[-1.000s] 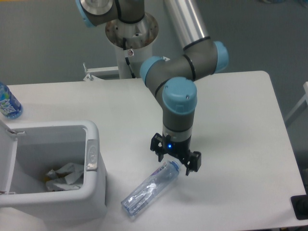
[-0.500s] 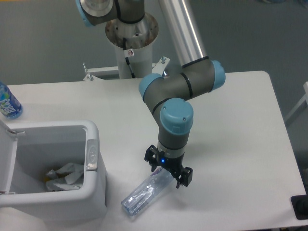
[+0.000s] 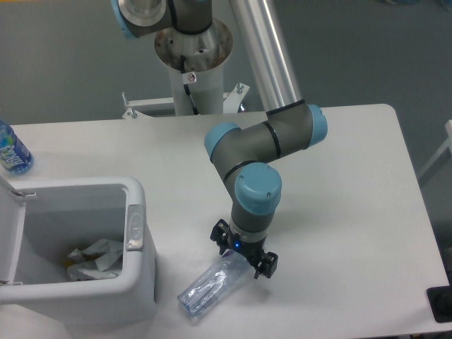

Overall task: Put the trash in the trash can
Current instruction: 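Close the gripper around the bottle's middle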

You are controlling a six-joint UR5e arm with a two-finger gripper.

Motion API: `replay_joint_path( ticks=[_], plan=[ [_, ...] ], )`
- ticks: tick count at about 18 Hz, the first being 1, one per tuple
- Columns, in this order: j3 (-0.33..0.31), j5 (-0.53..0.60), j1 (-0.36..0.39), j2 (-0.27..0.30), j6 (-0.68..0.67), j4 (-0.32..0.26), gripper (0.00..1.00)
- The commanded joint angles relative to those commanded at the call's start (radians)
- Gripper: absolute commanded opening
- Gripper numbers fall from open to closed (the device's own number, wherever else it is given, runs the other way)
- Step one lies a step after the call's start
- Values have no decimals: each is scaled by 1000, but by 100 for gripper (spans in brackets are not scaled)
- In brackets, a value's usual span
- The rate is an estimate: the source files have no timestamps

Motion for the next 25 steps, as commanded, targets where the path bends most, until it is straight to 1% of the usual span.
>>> replay_joint_path(
  ticks=[5,6,7,8,10,12,15,19,22,25],
  plan=[
    [-3,0,0,-5,-8,0,100],
    [-3,0,0,-3,-9,0,99],
    [-2,-2,0,-2,-11,0,91],
    [-2,-2,0,-2,-11,0,81],
    [0,-2,0,0,-11,0,67],
    [-2,-3,0,3,-11,-2,62],
    [0,-3,0,8,-11,-2,59],
    [3,-11,0,9,-9,-2,59],
    [11,-47,8,34,-9,0,59],
    [18,-127,37,75,-9,2,59]
  ],
)
